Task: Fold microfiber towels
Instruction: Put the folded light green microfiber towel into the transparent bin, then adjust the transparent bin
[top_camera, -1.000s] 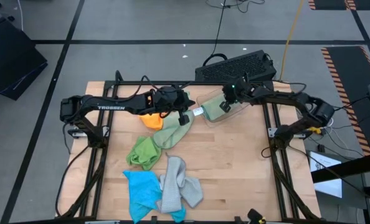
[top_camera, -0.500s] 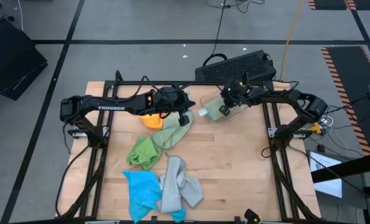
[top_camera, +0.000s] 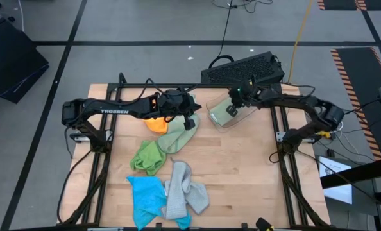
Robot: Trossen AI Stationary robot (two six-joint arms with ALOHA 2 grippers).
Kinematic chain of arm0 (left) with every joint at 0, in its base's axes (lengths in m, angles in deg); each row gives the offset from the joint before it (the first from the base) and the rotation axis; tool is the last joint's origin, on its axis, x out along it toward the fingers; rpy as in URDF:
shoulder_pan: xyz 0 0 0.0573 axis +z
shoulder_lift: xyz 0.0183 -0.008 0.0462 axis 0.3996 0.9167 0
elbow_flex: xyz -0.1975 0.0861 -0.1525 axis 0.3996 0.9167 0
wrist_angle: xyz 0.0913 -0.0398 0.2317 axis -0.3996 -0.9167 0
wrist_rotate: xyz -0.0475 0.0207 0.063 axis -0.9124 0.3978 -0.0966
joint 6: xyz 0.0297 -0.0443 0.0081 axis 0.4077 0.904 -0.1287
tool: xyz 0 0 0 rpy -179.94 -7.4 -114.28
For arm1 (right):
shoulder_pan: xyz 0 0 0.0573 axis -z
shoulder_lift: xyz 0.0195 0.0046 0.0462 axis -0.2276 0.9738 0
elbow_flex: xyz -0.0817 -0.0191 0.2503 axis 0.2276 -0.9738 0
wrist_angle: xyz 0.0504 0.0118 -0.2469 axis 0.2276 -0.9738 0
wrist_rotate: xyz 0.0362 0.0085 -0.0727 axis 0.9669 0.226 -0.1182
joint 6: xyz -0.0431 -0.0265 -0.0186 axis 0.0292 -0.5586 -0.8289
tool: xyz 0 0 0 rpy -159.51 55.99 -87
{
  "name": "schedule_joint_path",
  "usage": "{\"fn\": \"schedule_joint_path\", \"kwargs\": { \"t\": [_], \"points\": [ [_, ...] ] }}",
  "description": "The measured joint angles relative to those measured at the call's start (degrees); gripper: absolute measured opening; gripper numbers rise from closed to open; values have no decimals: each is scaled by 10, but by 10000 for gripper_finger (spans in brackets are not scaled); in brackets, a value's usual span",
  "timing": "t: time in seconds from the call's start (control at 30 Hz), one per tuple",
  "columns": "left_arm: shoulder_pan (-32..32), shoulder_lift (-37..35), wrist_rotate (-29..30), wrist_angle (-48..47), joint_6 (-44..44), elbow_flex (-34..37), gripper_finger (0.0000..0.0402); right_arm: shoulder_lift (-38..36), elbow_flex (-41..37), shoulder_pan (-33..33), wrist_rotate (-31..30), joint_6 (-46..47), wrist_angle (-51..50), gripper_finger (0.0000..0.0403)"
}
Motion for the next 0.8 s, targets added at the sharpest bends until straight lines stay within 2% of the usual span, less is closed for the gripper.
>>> {"fn": "schedule_joint_path", "kwargs": {
  "t": [0.13, 0.37, 0.5, 0.7, 0.8],
  "points": [
    [-1, 11, -12, 9, 2, 0, 3, -49, 3, 0, -5, -7, -45, 0],
    [-12, 61, -32, 83, 13, 0, 23, -116, 4, 9, -144, -10, -87, 0],
    [-22, 98, -51, 142, 25, 1, 24, -119, 4, 35, -179, -3, -104, 0],
    [-48, 164, -64, 247, 56, -7, 4, -120, -2, 63, -174, 18, -102, 0],
    [-60, 192, -61, 251, 66, -28, 5, -136, -3, 63, -104, 25, -109, 0]
  ]
}}
